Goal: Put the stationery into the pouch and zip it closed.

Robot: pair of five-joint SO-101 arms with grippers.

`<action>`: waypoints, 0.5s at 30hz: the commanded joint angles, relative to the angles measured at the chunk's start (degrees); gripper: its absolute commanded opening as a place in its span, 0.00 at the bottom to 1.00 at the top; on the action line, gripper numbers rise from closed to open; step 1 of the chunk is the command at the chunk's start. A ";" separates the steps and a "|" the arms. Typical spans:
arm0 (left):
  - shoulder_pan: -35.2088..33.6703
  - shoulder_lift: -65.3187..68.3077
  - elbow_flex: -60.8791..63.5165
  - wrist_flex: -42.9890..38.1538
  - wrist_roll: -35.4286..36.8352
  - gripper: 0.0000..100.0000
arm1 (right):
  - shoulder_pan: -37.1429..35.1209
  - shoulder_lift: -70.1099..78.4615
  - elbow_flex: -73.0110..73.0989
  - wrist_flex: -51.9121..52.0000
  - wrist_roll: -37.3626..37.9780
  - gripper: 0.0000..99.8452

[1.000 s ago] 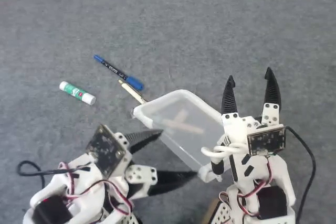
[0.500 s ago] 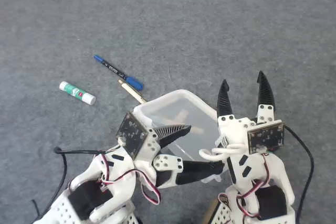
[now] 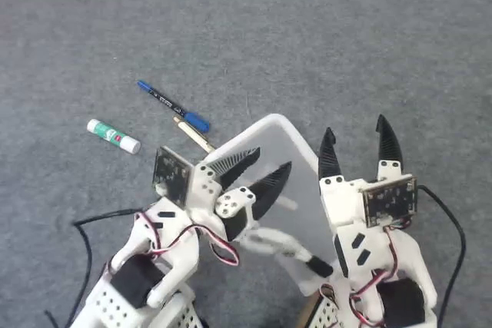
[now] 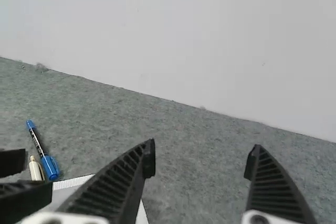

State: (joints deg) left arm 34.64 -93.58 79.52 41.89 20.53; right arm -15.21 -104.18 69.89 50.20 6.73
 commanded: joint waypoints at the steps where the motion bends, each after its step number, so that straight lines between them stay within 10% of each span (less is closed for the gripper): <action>1: -0.79 -0.97 -0.75 -1.14 -1.05 0.16 | 0.13 0.22 -3.16 0.75 -0.18 0.28; 15: -20.66 -0.62 -9.01 13.98 -1.32 0.37 | -0.13 3.82 -11.69 16.75 9.05 0.28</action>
State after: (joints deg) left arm 17.67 -93.58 73.98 55.78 18.15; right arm -15.03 -103.47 61.36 65.32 13.67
